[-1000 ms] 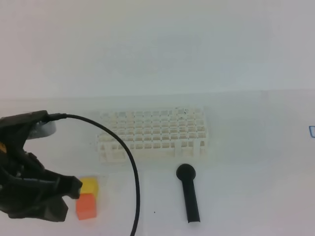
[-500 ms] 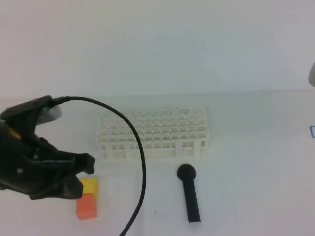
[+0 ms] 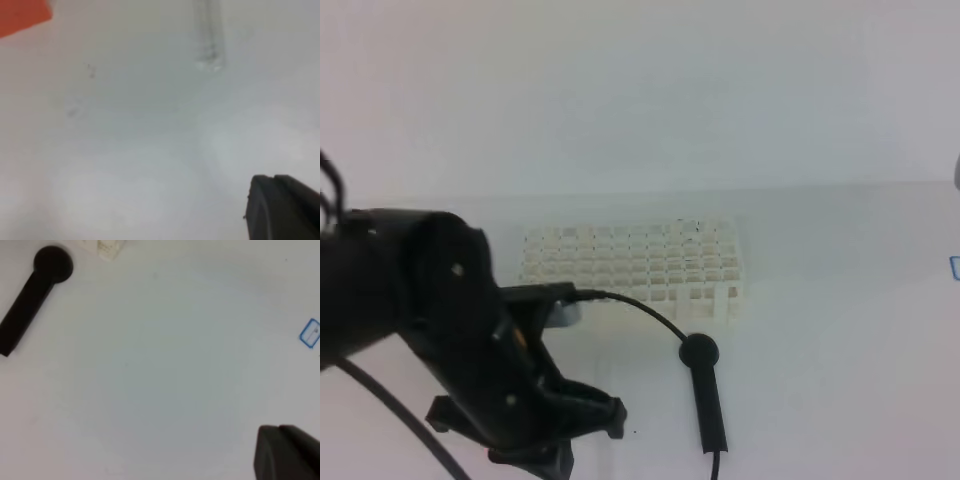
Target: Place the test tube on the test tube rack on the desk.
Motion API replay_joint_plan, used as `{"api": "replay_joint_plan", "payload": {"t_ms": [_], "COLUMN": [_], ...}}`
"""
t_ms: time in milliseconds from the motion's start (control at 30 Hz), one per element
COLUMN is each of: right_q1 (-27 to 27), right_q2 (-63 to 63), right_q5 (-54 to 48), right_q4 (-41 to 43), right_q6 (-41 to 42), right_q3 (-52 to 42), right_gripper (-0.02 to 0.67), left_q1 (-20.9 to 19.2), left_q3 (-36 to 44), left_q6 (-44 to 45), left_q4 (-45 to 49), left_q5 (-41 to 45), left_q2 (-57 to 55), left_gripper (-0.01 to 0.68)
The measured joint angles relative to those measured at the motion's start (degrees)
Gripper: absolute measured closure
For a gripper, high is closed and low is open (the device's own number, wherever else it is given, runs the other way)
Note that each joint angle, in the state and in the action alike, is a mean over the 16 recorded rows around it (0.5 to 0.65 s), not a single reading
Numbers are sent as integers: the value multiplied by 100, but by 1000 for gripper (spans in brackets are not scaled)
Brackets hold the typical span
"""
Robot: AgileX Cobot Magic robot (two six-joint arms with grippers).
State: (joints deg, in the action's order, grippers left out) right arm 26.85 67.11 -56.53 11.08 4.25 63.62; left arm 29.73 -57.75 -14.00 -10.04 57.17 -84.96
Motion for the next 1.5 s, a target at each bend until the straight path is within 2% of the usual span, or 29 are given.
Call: {"api": "replay_joint_plan", "payload": {"t_ms": [167, 333, 767, 900, 1500], "right_q1": [0, 0, 0, 0, 0], "right_q2": [1, 2, 5, 5, 5], "right_q5": [-67, -131, -330, -387, -467], "right_q4": [-68, -155, -288, -301, -313], "right_q6": [0, 0, 0, 0, 77], "right_q3": [0, 0, 3, 4, 12], "right_gripper": [650, 650, 650, 650, 650], "left_q1": [490, 715, 738, 739, 739], "left_q3": [0, -25, -337, -434, -565], "left_q6": [-609, -1163, -1470, -1437, -1239], "left_q4": [559, 976, 1062, 1060, 943], "left_q5": [-316, -661, -1113, -1145, -1329], "left_q2": [-379, -678, -1377, -1645, -2337], "left_gripper": [672, 638, 357, 301, 280]}}
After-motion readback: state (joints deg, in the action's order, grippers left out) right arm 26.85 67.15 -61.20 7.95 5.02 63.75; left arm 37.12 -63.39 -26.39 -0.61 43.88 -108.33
